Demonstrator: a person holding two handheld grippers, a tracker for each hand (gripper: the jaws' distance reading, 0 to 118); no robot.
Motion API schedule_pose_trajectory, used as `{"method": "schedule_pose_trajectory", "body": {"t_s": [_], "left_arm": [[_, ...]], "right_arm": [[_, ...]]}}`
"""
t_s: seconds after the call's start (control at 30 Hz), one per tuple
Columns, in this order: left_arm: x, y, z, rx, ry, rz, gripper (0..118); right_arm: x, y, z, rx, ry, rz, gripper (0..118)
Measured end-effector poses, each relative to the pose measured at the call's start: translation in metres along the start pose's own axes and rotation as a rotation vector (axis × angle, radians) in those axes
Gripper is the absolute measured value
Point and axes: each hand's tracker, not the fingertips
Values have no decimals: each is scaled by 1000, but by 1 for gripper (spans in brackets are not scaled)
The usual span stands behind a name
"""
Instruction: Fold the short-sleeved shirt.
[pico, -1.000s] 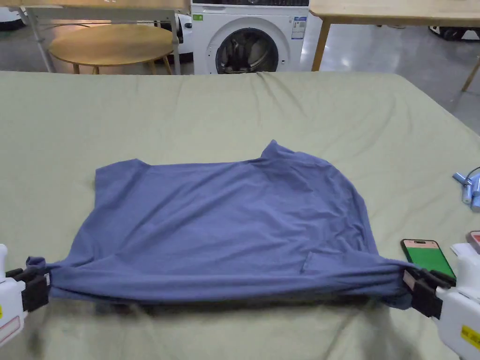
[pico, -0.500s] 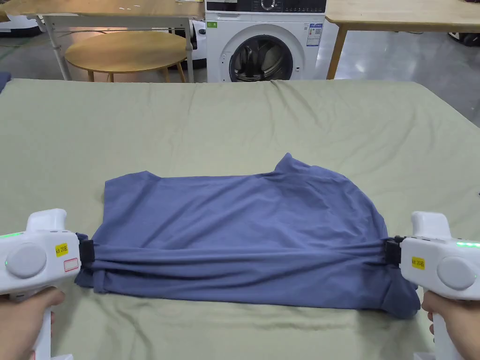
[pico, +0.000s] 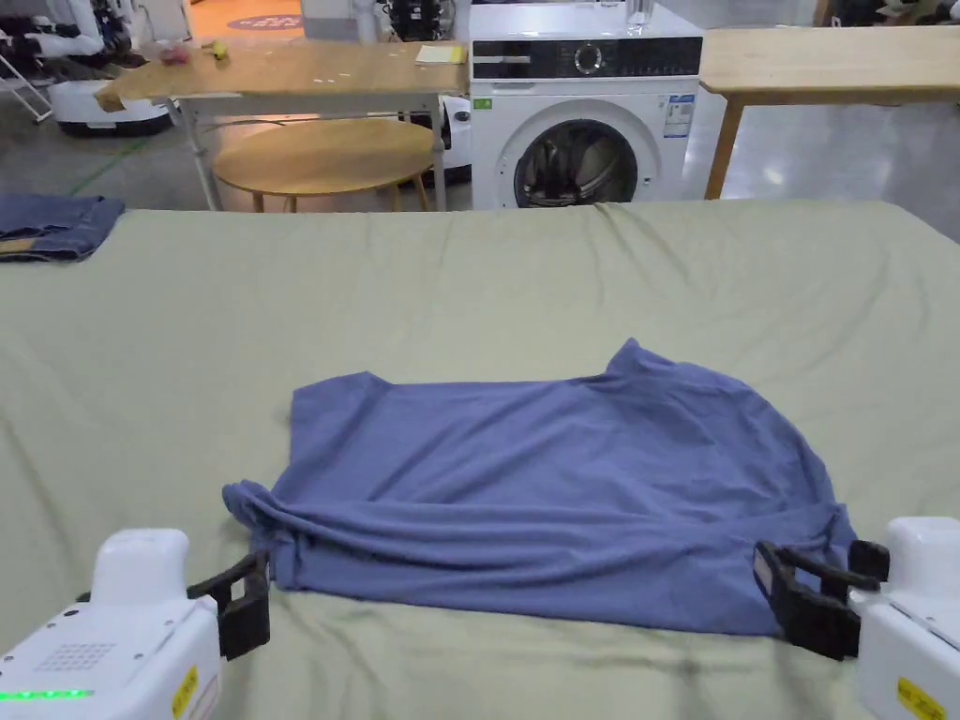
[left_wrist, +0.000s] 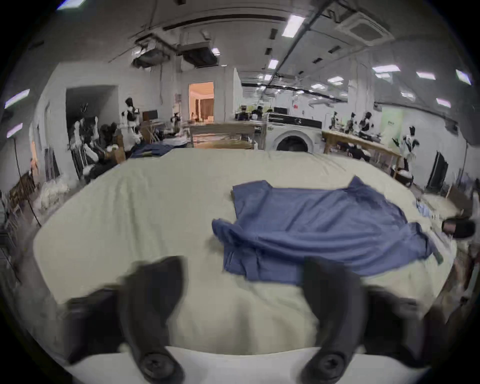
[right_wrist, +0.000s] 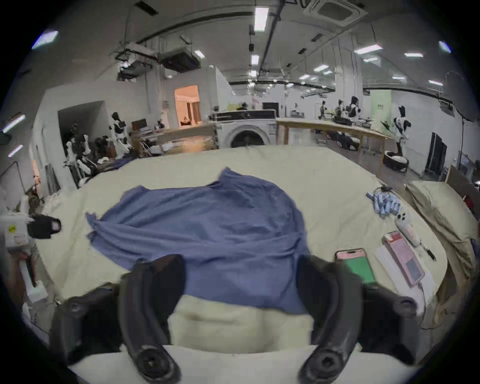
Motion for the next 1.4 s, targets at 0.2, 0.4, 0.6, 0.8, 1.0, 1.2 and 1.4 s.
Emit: {"method": "schedule_pose_trajectory", "body": {"t_s": [0.2,0.4,0.6,0.8,1.0,1.2,1.4], "left_arm": [[-6,-21,-7,-63,-6,-16,0],[-20,-8,-56,-134,-24,46,0],[-29,5,-119,-100,-39,11,116],[-15,12,-149,-262,44,1,105],[-11,14,-159,-316,-8,-38,30],[-10,22,-138,-241,-20,-17,2],[-15,17,-133,-240,-31,31,2]], "right_arm": [[-22,-10,18,32,-22,70,0],[-14,-9,20,22,-34,55,0],[3,-12,11,-14,-67,34,0],[22,-15,1,-41,-121,14,0],[45,-24,-20,-121,-213,14,0],[65,-35,-61,-148,-255,12,118],[81,-44,-99,-244,-196,-40,72]]}}
